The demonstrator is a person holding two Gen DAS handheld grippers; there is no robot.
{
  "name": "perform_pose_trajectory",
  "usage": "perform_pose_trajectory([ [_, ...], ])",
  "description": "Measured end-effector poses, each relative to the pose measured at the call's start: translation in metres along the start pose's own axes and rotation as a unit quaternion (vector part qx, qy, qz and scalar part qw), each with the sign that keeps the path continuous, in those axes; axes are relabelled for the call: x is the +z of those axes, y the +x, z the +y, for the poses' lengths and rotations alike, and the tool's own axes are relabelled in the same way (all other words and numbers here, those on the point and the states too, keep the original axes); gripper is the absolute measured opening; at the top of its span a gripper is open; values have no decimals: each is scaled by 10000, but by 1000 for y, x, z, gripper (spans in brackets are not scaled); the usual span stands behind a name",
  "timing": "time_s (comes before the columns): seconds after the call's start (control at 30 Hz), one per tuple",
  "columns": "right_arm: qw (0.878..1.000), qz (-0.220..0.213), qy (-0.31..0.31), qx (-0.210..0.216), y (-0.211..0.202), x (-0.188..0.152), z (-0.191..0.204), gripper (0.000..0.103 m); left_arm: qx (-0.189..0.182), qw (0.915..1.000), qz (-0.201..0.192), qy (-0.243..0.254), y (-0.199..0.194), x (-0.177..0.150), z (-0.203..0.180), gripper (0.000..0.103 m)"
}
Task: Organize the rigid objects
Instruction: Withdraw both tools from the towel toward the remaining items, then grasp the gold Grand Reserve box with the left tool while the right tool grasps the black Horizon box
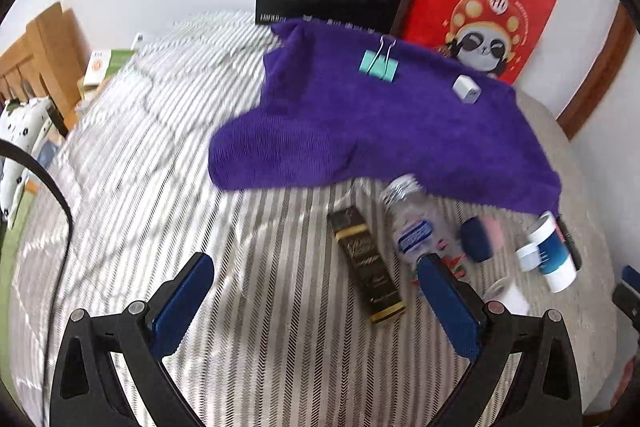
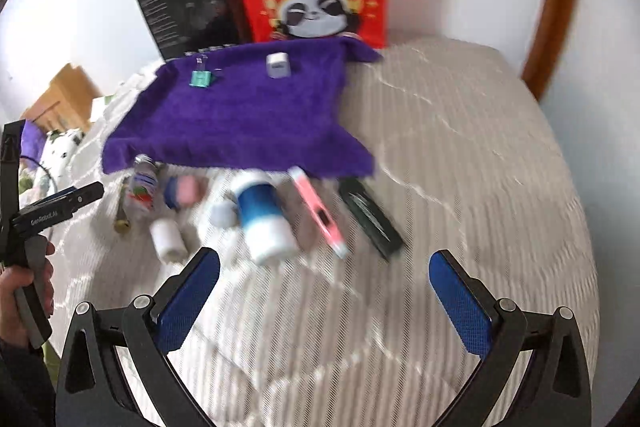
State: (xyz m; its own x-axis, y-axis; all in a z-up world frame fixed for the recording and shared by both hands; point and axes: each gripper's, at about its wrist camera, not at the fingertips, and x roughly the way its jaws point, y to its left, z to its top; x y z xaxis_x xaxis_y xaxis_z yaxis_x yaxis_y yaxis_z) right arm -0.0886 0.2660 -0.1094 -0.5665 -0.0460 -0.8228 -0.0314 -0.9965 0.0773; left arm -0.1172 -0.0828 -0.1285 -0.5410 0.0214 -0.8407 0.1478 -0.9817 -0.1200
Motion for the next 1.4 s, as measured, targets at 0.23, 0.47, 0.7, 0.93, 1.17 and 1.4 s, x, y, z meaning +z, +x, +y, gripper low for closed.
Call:
perform_pose_trajectory([
  [0.23, 9999, -19, 119, 29, -7, -22, -15, 103, 385, 9990, 163, 165, 28, -5, -16, 102],
  [0.47, 9999, -37, 122, 52, -4, -31, -28, 103, 692, 9973, -194, 147, 26, -13, -23, 100],
  [0.7, 9999, -54, 114, 43, 11, -22, -46, 103, 681, 9965, -457, 185, 21, -14, -30, 67],
  [0.93, 9997, -55, -219, 55, 46, 2, -59, 101, 542, 9964, -549, 352, 17, -13, -37, 22],
  [1.17, 9956, 230, -896, 111, 81, 16, -51, 84, 375, 9976, -522, 266, 17, -12, -32, 22],
  [1.4, 9926, 46, -1167, 330, 92, 20, -38, 70, 319, 9979, -506, 247, 18, -11, -30, 22],
])
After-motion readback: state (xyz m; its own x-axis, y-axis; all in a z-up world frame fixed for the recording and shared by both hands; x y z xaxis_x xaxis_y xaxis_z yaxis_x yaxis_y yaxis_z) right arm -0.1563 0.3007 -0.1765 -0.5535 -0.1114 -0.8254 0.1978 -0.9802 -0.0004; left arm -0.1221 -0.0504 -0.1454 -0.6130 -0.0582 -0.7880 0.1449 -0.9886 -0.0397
